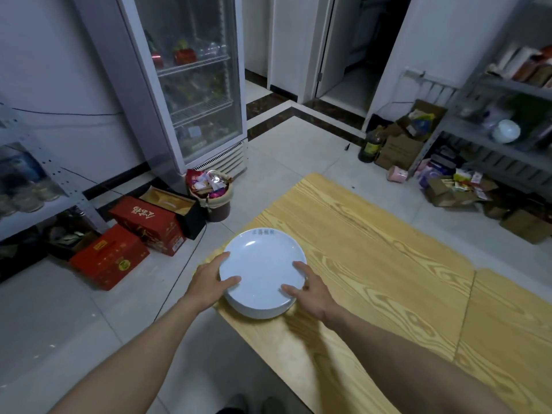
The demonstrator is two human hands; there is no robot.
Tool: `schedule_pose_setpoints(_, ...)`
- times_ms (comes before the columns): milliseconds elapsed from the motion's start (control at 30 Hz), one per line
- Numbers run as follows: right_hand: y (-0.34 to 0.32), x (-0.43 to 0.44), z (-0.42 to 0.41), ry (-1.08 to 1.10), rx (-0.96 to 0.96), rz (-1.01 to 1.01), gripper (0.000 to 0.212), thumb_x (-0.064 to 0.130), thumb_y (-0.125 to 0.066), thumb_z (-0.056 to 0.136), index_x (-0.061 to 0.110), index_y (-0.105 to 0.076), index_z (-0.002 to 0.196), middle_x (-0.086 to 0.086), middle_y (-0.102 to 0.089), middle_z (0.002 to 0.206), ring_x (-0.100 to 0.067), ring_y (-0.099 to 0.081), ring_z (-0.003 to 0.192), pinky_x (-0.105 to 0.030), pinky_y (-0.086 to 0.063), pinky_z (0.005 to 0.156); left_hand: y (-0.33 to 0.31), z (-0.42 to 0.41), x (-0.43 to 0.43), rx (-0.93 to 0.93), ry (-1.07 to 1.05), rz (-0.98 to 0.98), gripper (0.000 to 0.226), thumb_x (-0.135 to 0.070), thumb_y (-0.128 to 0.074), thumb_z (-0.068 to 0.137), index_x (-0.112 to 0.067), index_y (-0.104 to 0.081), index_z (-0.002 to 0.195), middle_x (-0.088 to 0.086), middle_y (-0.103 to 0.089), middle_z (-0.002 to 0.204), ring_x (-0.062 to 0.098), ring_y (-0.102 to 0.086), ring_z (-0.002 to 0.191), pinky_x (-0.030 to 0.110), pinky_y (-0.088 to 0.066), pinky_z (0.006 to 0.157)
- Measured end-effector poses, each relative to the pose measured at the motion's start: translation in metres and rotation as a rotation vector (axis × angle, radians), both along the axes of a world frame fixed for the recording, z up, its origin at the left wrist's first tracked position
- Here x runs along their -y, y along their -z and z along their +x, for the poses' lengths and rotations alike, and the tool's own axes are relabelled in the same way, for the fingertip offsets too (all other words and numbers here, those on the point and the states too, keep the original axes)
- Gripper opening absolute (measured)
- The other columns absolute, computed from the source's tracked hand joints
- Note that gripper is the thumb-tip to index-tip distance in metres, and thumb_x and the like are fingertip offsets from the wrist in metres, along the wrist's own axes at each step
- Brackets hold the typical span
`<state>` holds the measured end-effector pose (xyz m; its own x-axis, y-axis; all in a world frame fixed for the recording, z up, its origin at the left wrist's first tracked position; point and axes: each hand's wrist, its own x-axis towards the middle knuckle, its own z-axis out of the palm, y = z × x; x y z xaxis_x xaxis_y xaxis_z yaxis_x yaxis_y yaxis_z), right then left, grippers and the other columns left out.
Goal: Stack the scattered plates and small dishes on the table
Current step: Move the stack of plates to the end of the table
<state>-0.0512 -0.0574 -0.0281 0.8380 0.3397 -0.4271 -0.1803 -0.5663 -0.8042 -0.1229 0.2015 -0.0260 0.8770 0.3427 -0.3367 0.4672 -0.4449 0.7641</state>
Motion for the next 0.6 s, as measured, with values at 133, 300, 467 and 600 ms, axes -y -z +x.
schedule_pose_setpoints(133, 0.012, -0.006, 0.0, 0.039, -0.006, 0.113, 0.068, 0.048, -0.081, 0.071, 0.054, -0.047, 0.129, 0.006, -0.042, 0.142, -0.017, -0.05, 0.125, -0.039, -0.047, 0.105, 0.014, -0.002, -0.009, 0.018, 0.029, -0.238, 0.072, -0.029, -0.078, 0.081, -0.046, -0.043, 0.141, -0.011, -0.048, 0.14, 0.017, -0.045, 0.128, 0.036, -0.045, 0.101)
schedule_pose_setpoints(300, 0.025, -0.012, -0.003, 0.101, 0.046, 0.186, 0.065, 0.047, -0.08, 0.065, 0.056, -0.05, 0.122, 0.011, -0.043, 0.139, -0.016, -0.048, 0.126, -0.044, -0.047, 0.104, 0.031, -0.001, -0.009, 0.127, 0.028, -0.353, 0.074, -0.02, -0.077, 0.081, -0.046, -0.042, 0.14, -0.017, -0.042, 0.143, 0.014, -0.043, 0.13, 0.035, -0.045, 0.103)
schedule_pose_setpoints(467, 0.027, -0.015, -0.005, 0.135, 0.094, 0.213, 0.063, 0.037, -0.081, 0.066, 0.039, -0.055, 0.124, 0.017, -0.048, 0.13, -0.012, -0.05, 0.121, -0.038, -0.05, 0.099, 0.04, 0.002, -0.006, 0.182, 0.048, -0.373, 0.061, -0.019, -0.076, 0.078, -0.049, -0.049, 0.123, -0.021, -0.045, 0.135, 0.014, -0.046, 0.124, 0.031, -0.048, 0.092)
schedule_pose_setpoints(600, 0.028, -0.017, -0.007, 0.172, 0.136, 0.238, 0.059, 0.028, -0.084, 0.068, 0.031, -0.06, 0.121, 0.017, -0.052, 0.127, -0.005, -0.052, 0.117, -0.02, -0.049, 0.087, 0.041, 0.004, -0.009, 0.199, 0.063, -0.344, 0.056, -0.03, -0.077, 0.067, -0.046, -0.054, 0.115, -0.034, -0.045, 0.127, 0.014, -0.047, 0.122, 0.037, -0.05, 0.096)
